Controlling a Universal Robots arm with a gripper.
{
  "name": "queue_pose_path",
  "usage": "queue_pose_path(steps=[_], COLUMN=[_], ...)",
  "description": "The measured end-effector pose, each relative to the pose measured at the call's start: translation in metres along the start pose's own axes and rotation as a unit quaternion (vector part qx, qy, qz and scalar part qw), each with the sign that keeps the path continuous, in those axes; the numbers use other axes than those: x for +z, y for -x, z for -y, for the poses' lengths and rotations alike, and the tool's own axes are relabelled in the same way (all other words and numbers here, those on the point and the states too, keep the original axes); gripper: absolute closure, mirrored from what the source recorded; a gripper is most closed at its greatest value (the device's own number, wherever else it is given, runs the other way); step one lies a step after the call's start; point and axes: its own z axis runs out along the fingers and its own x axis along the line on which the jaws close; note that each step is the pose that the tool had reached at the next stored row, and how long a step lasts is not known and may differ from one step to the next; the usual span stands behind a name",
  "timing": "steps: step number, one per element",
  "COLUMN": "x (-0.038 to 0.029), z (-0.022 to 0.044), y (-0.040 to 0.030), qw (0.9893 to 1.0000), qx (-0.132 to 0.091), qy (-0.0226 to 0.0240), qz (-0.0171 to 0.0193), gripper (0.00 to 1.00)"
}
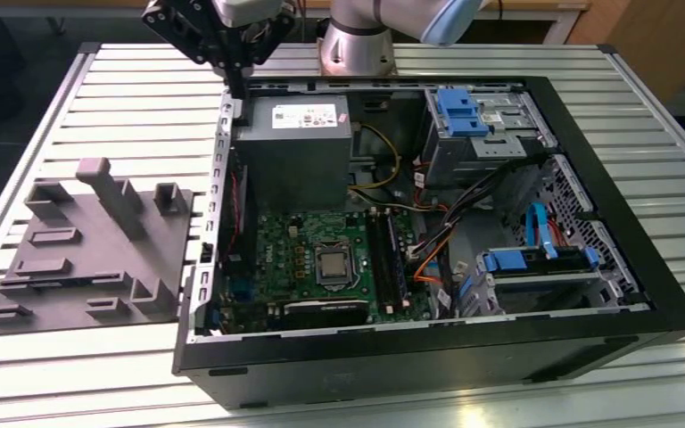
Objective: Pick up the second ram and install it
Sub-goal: 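Reach for the second ram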
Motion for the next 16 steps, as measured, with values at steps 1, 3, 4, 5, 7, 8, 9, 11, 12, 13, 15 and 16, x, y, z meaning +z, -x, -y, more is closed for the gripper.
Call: queue_pose_path(steps=[1, 3, 4, 5, 7, 8, 9, 11, 12, 13, 15, 16], x=[0.0, 0.0, 0.0, -0.0001, -0.0001, -0.0001, -0.0001, -0.0001, -0.0002, -0.0002, -0.0002, -0.0002], z=[0.0, 0.0001, 0.0001, 0.0002, 0.0002, 0.0003, 0.0003, 0.0004, 0.0004, 0.0004, 0.0004, 0.0005], y=[-0.0003, -0.0013, -0.0017, -0.0021, -0.0029, -0.0034, -0.0038, -0.0046, -0.005, -0.0052, -0.0058, -0.0062], qw=[1.0, 1.0, 1.0, 1.0, 1.0, 1.0, 1.0, 1.0, 1.0, 1.0, 1.0, 1.0], qx=[0.0, 0.0, 0.0, 0.0, 0.0, 0.0, 0.0, 0.0, 0.0, 0.0, 0.0, 0.0], qy=[0.0, 0.0, 0.0, 0.0, 0.0, 0.0, 0.0, 0.0, 0.0, 0.0, 0.0001, 0.0001], qz=[0.0, 0.0, 0.0, 0.0, 0.0, 0.0, 0.0, 0.0, 0.0, 0.0, 0.0, 0.0], gripper=[0.89, 0.89, 0.89, 0.89, 0.89, 0.89, 0.89, 0.89, 0.89, 0.89, 0.89, 0.89])
